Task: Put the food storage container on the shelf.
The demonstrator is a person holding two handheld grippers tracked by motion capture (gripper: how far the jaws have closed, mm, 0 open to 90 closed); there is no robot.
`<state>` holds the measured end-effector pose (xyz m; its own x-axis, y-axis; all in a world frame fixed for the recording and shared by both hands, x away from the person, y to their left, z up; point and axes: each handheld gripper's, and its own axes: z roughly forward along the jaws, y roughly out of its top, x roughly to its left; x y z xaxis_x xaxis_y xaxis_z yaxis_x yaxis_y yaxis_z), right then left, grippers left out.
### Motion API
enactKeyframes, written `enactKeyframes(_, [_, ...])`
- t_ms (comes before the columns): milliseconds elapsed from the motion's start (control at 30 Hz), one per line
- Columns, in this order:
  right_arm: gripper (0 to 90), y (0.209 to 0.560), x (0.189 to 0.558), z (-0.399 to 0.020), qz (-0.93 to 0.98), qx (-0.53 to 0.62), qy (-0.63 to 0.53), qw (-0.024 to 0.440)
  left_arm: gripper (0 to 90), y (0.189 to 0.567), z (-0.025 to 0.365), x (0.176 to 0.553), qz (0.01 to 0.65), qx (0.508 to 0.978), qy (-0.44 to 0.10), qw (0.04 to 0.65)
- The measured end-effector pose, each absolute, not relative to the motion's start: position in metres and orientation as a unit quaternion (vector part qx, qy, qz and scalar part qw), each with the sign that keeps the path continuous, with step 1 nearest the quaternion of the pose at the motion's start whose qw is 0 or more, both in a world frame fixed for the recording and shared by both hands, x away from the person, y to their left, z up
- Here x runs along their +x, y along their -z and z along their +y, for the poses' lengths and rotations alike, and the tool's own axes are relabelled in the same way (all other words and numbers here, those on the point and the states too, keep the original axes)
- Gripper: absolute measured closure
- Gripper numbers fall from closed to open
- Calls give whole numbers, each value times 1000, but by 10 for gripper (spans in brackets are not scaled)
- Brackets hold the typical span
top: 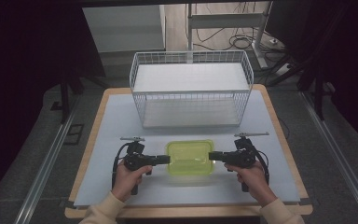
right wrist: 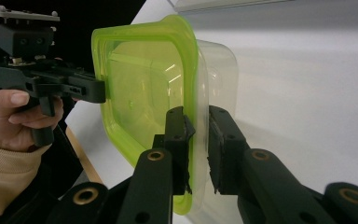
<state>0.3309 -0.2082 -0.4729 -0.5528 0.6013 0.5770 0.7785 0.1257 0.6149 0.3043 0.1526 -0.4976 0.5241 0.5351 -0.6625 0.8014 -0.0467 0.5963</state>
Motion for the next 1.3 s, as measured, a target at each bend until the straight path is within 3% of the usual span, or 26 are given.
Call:
enactKeyframes(1000, [794, 447, 331, -208, -745, -449, 489, 68, 818, 475, 152, 310, 459, 712, 113, 520])
enactKeyframes(1300, [793, 430, 331, -210, -741, -442, 502, 56, 817, 454, 151, 316, 448, 717, 101, 525])
